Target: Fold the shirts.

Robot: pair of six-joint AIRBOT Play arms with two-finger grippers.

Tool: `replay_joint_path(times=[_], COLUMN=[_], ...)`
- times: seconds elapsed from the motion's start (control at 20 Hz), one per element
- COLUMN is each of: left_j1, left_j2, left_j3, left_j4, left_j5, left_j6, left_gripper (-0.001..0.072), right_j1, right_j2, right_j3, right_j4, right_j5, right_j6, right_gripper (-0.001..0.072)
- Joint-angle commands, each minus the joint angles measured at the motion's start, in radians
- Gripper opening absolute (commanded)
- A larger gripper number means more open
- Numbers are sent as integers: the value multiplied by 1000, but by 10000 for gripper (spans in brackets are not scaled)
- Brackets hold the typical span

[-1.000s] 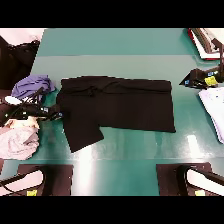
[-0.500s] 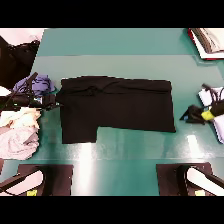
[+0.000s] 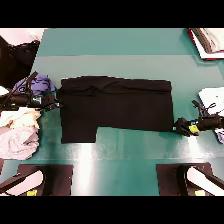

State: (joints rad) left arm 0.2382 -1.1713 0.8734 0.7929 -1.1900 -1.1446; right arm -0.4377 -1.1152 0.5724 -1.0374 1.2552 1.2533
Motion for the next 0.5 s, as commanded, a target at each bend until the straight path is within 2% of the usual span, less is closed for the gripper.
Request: replay_joint_path(times=[0.0, 0.15, 0.3, 0.45], left_j1=[0, 0, 0, 0], left_j2=[1, 1, 6, 44], left_j3=[1, 1, 38, 215], left_j4=[0, 0, -2, -32], left_j5=[-16, -27, -37, -74], left_j6=[0, 0, -29, -35], left_gripper=[23, 23, 22, 22], right_j1=[46, 58, 58, 58], right_j2=[-1, -1, 7, 83], right_j3=[-15, -15, 47, 212], right_j4=[-1, -1, 3, 132], right_j5=[-108, -146, -98, -74], right_j6=[-4, -4, -4, -5], right_gripper=[370, 19, 21, 20])
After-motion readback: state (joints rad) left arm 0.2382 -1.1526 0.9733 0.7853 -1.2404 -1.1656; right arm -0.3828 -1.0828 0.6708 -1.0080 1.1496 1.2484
